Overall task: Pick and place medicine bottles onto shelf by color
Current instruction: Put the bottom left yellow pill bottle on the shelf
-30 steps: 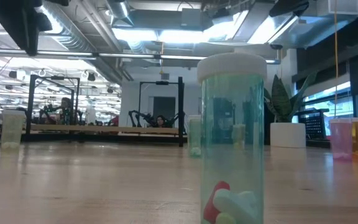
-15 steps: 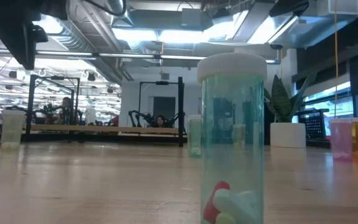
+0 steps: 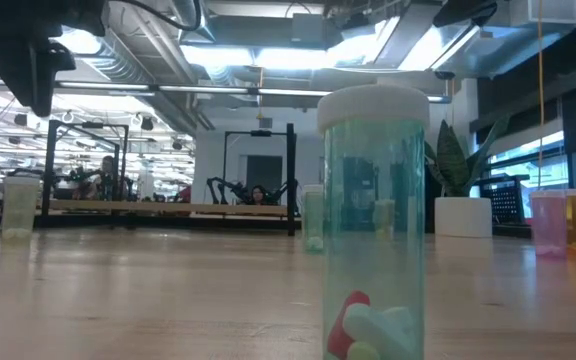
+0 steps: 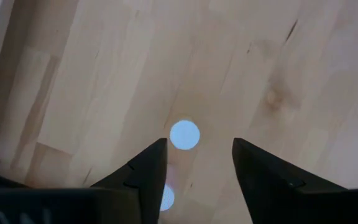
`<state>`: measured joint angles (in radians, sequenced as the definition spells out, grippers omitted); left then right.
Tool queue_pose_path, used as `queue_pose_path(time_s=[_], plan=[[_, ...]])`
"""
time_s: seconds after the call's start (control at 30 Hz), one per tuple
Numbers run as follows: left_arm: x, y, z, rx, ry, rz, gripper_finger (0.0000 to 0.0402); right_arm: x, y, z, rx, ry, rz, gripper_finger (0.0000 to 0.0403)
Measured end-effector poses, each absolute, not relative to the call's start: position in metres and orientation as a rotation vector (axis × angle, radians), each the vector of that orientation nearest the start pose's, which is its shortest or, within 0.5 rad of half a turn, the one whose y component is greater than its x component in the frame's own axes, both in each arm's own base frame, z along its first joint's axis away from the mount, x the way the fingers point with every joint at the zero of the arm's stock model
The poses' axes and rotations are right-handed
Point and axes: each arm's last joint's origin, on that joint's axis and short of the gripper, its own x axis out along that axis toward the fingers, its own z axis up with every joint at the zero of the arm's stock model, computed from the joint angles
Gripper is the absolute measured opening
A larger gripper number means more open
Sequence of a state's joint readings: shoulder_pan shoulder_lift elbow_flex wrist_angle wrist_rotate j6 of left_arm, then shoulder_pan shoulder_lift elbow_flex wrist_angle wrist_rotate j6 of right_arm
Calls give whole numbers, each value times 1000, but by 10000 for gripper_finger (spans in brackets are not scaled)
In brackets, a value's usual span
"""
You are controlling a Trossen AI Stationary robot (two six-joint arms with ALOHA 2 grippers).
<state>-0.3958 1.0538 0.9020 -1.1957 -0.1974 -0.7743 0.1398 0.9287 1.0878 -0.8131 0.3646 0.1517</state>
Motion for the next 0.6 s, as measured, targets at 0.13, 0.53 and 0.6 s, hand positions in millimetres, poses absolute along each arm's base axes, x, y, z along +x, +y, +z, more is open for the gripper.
queue_pose_path(time_s=[0.13,0.53,0.6], plan=[[154,-58,260,-275,1254,337,200,169,13,355,-17,616,-264,19],[175,-67,234,-214,1392,422,207,169,13,355,-18,616,-264,19],[177,-68,231,-205,1407,429,207,169,13,355,-17,615,-264,19]])
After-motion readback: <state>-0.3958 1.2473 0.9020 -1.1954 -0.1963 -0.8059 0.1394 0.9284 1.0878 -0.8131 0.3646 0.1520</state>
